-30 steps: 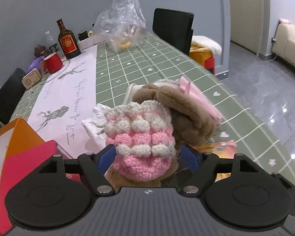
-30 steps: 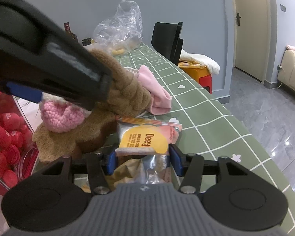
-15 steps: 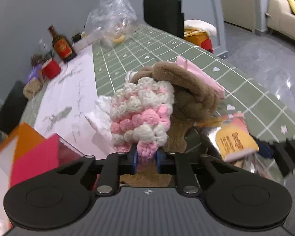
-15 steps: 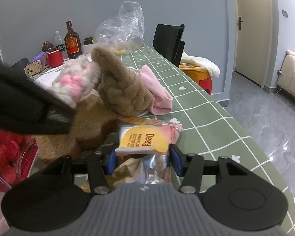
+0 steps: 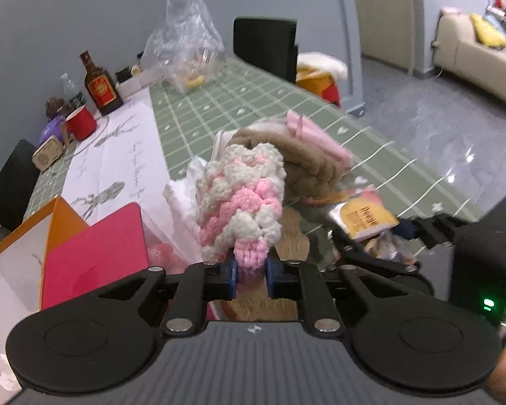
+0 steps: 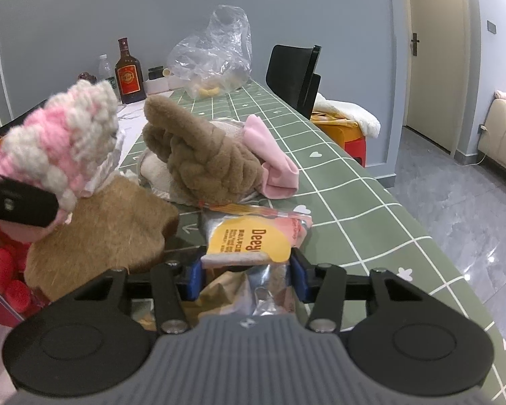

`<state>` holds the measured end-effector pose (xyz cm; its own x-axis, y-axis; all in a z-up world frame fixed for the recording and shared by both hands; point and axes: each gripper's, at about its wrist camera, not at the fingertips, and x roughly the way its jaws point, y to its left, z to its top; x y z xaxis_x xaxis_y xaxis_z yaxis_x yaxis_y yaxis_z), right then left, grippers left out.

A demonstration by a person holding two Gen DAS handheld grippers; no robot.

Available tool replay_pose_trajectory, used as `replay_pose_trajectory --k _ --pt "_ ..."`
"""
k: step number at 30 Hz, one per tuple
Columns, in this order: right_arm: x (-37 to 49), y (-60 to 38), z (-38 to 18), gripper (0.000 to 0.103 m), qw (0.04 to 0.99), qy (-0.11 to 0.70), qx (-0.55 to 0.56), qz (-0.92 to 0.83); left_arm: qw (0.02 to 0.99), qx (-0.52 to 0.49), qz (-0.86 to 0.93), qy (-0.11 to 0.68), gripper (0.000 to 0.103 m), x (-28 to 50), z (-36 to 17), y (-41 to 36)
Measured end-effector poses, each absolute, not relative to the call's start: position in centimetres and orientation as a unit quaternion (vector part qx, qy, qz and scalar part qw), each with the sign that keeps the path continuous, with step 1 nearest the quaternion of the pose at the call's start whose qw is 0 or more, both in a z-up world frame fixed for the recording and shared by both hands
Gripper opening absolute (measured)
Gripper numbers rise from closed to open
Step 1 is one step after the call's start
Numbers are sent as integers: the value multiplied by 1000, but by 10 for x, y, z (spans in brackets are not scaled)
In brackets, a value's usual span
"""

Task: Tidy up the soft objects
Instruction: 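Lift and carry the knitted plush with the left gripper over the orange box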

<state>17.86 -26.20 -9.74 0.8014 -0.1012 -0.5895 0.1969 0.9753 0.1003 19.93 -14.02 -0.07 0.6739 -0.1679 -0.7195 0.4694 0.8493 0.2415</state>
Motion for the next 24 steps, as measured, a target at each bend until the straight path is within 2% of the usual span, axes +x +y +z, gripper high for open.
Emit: replay_pose_trajectory --k 5,7,17,24 --pt "179 -262 -97 50 946 305 78 -78 907 191 -196 322 19 193 4 -137" --pt "179 -262 -97 50 946 305 77 -78 911 190 -201 305 25 191 2 -136" --pt "179 -261 -96 47 947 304 74 -78 923 180 -191 283 13 181 7 -131" --pt "172 -260 -92 44 945 305 80 -87 914 156 -214 308 12 176 12 -124"
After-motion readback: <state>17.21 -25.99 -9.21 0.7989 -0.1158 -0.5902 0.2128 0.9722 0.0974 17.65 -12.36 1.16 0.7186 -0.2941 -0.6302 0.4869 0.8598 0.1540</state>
